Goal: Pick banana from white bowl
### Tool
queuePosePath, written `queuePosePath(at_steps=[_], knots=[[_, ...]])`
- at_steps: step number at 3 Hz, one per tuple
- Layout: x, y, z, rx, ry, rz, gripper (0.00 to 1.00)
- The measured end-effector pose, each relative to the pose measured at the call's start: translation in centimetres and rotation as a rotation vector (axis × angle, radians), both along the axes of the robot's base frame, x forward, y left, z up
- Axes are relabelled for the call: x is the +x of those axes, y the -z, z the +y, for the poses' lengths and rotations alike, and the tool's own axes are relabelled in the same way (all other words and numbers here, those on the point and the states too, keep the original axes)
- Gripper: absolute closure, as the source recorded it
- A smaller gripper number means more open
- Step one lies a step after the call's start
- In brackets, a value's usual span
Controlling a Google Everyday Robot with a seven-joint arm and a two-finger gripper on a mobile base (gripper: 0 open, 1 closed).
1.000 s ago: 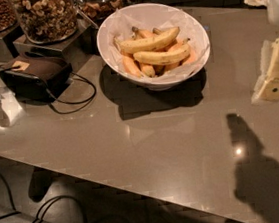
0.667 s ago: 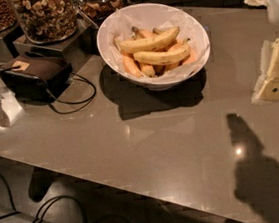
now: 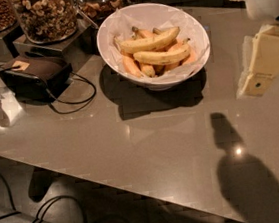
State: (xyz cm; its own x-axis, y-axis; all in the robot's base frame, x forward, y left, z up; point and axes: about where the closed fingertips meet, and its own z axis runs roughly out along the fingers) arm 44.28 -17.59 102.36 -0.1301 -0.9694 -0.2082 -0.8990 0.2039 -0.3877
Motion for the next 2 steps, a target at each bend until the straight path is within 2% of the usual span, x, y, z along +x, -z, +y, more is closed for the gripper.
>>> queuePosePath(at_steps=[1, 2], knots=[[1.1, -0.6, 0.6, 0.046, 0.016, 0.005, 0.00], [3.2, -0.7, 1.8, 0.074, 0.009, 0.036, 0.00]])
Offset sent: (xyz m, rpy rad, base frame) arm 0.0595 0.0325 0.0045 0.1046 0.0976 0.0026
